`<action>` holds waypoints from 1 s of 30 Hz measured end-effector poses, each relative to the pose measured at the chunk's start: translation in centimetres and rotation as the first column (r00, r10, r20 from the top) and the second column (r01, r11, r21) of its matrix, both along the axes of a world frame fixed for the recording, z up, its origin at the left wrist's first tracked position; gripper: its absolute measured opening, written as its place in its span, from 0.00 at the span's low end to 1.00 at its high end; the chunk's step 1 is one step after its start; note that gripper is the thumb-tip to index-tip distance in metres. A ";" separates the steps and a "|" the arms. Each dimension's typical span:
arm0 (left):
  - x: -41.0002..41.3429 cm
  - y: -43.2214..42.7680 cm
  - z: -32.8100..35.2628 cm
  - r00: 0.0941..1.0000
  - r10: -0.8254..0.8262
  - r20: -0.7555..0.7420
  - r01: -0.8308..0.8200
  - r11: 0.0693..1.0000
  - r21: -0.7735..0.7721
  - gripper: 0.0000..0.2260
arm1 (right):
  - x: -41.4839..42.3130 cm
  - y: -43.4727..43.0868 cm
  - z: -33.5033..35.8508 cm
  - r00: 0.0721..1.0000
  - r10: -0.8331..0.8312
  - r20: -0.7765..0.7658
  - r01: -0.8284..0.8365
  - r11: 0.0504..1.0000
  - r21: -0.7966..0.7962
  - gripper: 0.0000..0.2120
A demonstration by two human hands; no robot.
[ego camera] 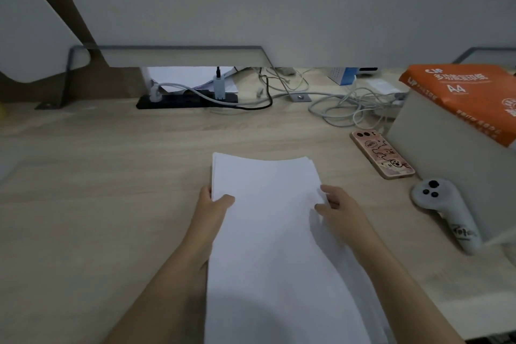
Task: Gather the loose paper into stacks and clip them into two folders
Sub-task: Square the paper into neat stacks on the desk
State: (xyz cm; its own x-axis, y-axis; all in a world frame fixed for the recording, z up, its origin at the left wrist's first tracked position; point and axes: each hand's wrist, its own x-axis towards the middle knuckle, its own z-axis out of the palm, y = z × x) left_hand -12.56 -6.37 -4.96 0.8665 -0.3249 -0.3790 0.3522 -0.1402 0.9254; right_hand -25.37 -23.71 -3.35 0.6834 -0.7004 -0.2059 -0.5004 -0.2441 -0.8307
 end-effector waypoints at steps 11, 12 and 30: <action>5.0 11.8 0.1 0.991 0.130 0.001 -0.129 0.985 -0.119 0.07 | 5.9 8.5 0.0 0.964 0.105 0.244 -0.210 0.865 0.456 0.17; 4.9 12.4 0.4 0.985 0.167 0.044 -0.160 0.978 -0.132 0.07 | 6.2 9.0 -0.1 0.961 0.107 0.255 -0.215 0.867 0.449 0.17; 4.4 16.0 11.8 0.797 0.296 0.527 -0.012 0.879 -0.476 0.29 | 8.9 9.9 9.1 0.694 0.397 0.600 -0.653 0.697 0.295 0.26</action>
State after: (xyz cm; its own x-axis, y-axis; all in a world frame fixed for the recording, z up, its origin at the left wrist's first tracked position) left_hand -8.13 9.66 6.87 0.9233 -0.1705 0.3441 -0.2766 0.3263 0.9039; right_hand -16.44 -13.78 5.79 0.9942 -0.0945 0.0509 0.0627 0.1270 -0.9899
